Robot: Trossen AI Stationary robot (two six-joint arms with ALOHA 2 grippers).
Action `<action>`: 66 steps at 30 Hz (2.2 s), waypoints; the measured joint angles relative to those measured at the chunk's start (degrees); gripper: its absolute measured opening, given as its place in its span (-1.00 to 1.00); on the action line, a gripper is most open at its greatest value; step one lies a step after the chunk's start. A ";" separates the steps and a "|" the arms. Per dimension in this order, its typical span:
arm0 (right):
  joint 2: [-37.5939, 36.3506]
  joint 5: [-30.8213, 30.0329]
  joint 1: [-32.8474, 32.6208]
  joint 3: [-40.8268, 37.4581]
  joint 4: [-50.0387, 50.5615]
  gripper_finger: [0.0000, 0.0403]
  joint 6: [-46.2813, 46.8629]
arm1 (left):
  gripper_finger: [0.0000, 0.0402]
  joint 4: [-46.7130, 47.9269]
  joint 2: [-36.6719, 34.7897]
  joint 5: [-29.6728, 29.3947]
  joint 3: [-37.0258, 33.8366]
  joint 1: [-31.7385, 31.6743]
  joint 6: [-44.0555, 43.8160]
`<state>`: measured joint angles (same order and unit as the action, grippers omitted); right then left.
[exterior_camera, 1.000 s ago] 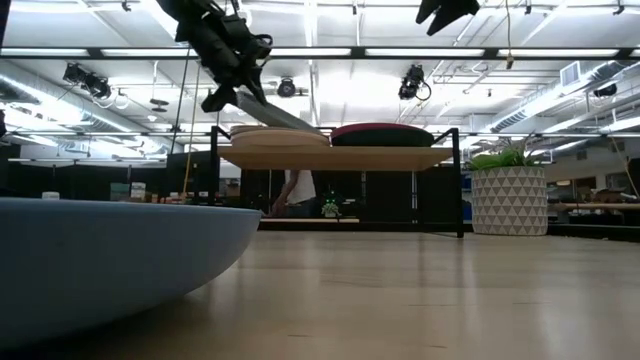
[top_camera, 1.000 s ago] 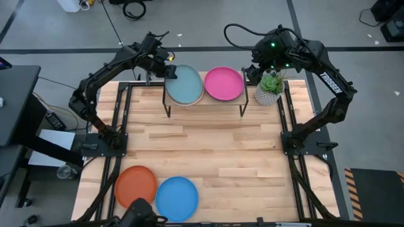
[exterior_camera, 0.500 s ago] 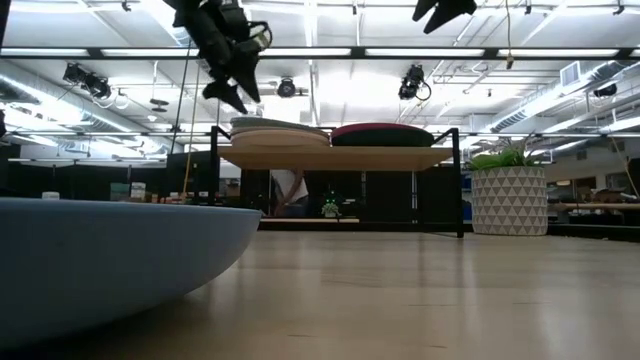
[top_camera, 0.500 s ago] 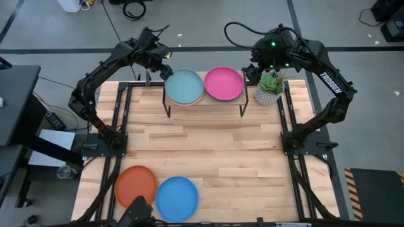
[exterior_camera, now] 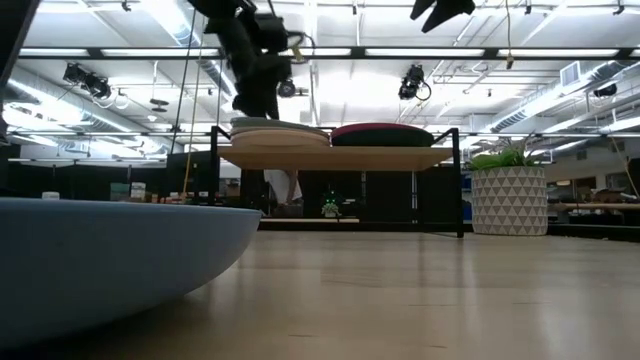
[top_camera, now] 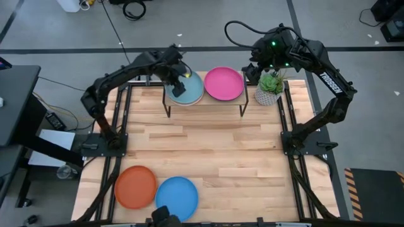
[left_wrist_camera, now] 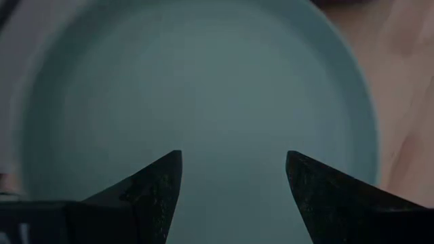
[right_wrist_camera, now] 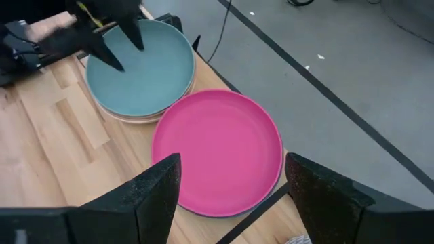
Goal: Place and stack plates onto a shelf
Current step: Stack the light blue plate on top of the brown plate on the shelf, then stack the blue plate on top of the pink plate on the shelf
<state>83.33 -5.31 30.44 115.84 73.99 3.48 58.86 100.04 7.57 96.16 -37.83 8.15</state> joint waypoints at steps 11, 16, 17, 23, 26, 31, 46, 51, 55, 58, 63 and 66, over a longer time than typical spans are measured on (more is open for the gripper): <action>0.00 0.92 -0.85 -0.01 0.23 0.34 0.43 | 0.35 -1.31 1.92 5.61 -0.03 -1.58 -5.68; 0.00 0.66 -0.85 -0.01 0.23 0.34 -0.23 | 0.35 -1.39 -2.99 17.70 -0.04 -3.52 -6.12; 0.00 0.66 -0.85 -0.01 0.23 0.34 -0.26 | 0.35 -1.14 -4.21 20.98 -0.04 -3.05 -5.57; 0.00 0.60 -0.85 -0.01 0.23 0.34 -0.61 | 0.35 7.38 -10.36 25.09 0.04 6.56 -0.24; 0.00 0.48 -0.85 -0.01 0.23 0.34 -0.77 | 0.35 10.95 -10.85 23.65 0.03 13.83 -0.53; 0.00 0.44 -0.85 -0.01 0.23 0.34 -1.51 | 0.35 8.28 -10.97 23.45 -3.83 25.71 -9.29; 0.00 0.98 -0.85 -0.01 0.40 0.34 -5.65 | 0.08 -17.57 -12.82 15.22 -32.00 48.92 -44.16; -0.02 2.37 -0.84 -0.01 0.25 0.34 -7.15 | 0.00 -25.53 -12.80 11.66 -38.77 53.27 -52.62; -0.02 2.40 -0.79 -0.01 0.25 0.34 -8.36 | -0.03 -33.13 -12.80 9.63 -43.60 56.30 -58.27; -0.02 2.41 -0.79 -0.01 0.25 0.34 -8.67 | -0.03 -33.26 -12.77 5.31 -45.77 57.84 -61.72; -0.02 2.45 -0.79 -0.01 0.26 0.34 -9.69 | -0.03 -35.91 -12.73 0.95 -46.91 59.54 -62.55; -0.02 3.22 -0.79 -0.01 0.27 0.34 -9.72 | -0.03 -40.25 -12.71 0.38 -48.14 60.70 -62.57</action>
<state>83.31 -2.09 29.65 115.83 74.26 -6.24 18.61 87.33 7.95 48.02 22.87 -54.41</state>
